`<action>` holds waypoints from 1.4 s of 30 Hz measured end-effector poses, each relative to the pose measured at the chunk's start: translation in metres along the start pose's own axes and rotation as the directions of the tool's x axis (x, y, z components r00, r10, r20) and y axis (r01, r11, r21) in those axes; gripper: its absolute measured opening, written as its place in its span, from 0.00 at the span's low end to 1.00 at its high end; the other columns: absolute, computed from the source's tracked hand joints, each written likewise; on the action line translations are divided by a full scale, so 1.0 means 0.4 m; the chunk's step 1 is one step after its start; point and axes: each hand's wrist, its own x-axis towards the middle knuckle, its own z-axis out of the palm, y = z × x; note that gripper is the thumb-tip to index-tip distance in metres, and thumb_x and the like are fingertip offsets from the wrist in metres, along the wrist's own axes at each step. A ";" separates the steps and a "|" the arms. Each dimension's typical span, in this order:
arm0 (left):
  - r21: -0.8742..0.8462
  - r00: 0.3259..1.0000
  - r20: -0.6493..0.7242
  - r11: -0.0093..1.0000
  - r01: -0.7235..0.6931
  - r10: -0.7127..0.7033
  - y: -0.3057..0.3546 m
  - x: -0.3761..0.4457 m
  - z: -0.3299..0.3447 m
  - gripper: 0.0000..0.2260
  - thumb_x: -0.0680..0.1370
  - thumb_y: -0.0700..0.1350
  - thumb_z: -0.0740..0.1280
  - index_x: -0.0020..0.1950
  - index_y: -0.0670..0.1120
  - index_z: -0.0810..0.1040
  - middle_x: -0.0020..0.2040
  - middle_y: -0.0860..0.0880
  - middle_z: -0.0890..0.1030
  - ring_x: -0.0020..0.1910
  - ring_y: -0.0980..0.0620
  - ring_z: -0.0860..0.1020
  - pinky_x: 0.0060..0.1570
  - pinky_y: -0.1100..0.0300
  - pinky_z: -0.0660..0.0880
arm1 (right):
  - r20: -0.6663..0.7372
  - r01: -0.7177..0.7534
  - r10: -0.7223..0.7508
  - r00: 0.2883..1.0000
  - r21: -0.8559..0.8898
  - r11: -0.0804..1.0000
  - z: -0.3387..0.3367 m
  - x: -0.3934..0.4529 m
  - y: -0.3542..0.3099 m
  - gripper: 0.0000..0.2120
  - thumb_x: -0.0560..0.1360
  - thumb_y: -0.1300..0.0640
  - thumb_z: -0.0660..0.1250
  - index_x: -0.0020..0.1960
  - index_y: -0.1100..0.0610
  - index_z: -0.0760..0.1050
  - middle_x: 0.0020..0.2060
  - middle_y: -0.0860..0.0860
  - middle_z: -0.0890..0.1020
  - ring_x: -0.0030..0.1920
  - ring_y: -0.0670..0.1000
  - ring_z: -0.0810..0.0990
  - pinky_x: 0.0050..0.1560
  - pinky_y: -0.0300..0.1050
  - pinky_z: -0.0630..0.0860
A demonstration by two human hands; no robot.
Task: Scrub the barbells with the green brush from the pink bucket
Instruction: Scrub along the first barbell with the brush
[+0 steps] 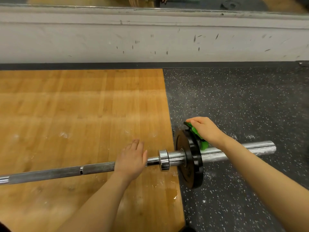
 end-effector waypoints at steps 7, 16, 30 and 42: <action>-0.136 0.993 0.002 0.984 0.119 -0.120 0.014 -0.020 0.003 0.24 0.83 0.55 0.46 0.77 0.46 0.58 0.77 0.47 0.60 0.75 0.49 0.58 0.72 0.54 0.58 | 0.133 0.110 -0.091 0.987 -0.144 0.983 0.017 -0.039 -0.030 0.17 0.83 0.57 0.53 0.61 0.62 0.77 0.58 0.53 0.80 0.58 0.52 0.77 0.59 0.44 0.71; -0.082 0.985 -0.033 0.983 0.166 -0.169 0.020 -0.019 0.009 0.24 0.83 0.56 0.46 0.77 0.48 0.58 0.77 0.47 0.60 0.76 0.48 0.57 0.73 0.53 0.56 | 0.168 0.162 -0.115 0.979 -0.304 0.939 0.051 -0.058 -0.040 0.18 0.82 0.59 0.53 0.36 0.64 0.70 0.31 0.55 0.71 0.31 0.51 0.68 0.40 0.48 0.71; -0.072 0.986 -0.021 0.984 0.164 -0.166 0.019 -0.002 -0.002 0.25 0.83 0.56 0.45 0.78 0.48 0.56 0.78 0.46 0.57 0.77 0.48 0.54 0.73 0.53 0.55 | 0.279 -0.001 0.083 0.957 -0.281 0.960 0.038 0.032 -0.046 0.18 0.83 0.57 0.52 0.60 0.67 0.76 0.57 0.62 0.79 0.58 0.61 0.76 0.58 0.51 0.72; -0.099 0.987 -0.028 0.983 0.154 -0.158 -0.003 0.059 -0.023 0.24 0.83 0.56 0.46 0.77 0.47 0.57 0.77 0.45 0.58 0.76 0.47 0.55 0.72 0.51 0.58 | -0.039 0.197 -0.206 0.978 -0.162 0.967 -0.013 -0.083 -0.013 0.17 0.83 0.57 0.54 0.68 0.56 0.73 0.65 0.49 0.76 0.65 0.47 0.71 0.60 0.33 0.63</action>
